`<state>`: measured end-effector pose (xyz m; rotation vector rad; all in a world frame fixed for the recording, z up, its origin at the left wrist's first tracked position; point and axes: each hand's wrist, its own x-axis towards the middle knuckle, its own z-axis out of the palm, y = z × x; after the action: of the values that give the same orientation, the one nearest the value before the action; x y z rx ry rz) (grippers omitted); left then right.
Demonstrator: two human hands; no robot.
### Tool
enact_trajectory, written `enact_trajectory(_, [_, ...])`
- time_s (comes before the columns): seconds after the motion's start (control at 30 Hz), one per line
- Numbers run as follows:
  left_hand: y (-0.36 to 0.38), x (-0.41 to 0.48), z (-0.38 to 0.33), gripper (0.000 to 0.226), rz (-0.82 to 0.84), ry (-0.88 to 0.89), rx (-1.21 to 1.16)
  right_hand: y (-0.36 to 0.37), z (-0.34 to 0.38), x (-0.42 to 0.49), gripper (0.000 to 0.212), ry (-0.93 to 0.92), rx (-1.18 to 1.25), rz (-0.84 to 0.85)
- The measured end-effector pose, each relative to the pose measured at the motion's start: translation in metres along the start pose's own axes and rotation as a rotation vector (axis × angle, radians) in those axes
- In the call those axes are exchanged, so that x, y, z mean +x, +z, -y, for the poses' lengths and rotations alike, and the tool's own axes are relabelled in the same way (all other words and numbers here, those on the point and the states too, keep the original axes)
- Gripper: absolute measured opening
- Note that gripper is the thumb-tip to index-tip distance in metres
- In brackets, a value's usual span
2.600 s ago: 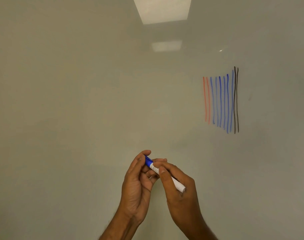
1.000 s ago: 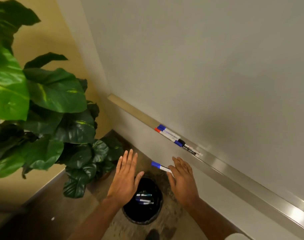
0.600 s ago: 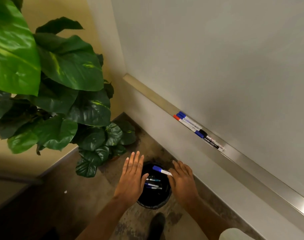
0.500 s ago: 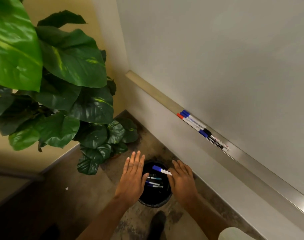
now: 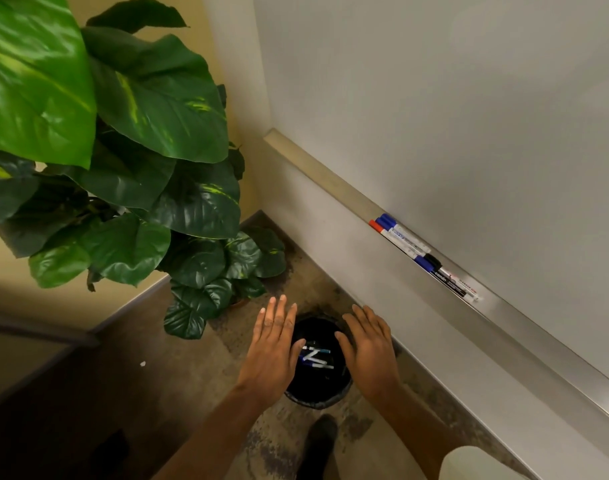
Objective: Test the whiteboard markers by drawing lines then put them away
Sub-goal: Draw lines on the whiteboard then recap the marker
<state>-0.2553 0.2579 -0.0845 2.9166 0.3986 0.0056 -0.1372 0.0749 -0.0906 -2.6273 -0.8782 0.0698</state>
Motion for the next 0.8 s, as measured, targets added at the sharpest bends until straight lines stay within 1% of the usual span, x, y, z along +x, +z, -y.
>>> enact_trajectory(0.17, [-0.008, 0.009, -0.02, 0.066, -0.004, 0.023, -0.03, -0.022, -0.014, -0.013, 0.046, 0.002, 0.048, -0.074])
enact_trajectory(0.37, [-0.026, 0.018, -0.058, 0.068, -0.001, 0.101, -0.039, -0.057, -0.027, -0.034, 0.05, 0.038, 0.085, -0.145])
enact_trajectory(0.53, [-0.045, 0.025, -0.105, 0.069, 0.001, 0.164, -0.048, -0.093, -0.042, -0.051, 0.05, 0.06, 0.063, -0.222])
enact_trajectory(0.8, [-0.067, 0.037, -0.191, 0.07, -0.015, 0.294, -0.08, -0.146, -0.081, -0.086, 0.058, 0.195, 0.009, -0.322])
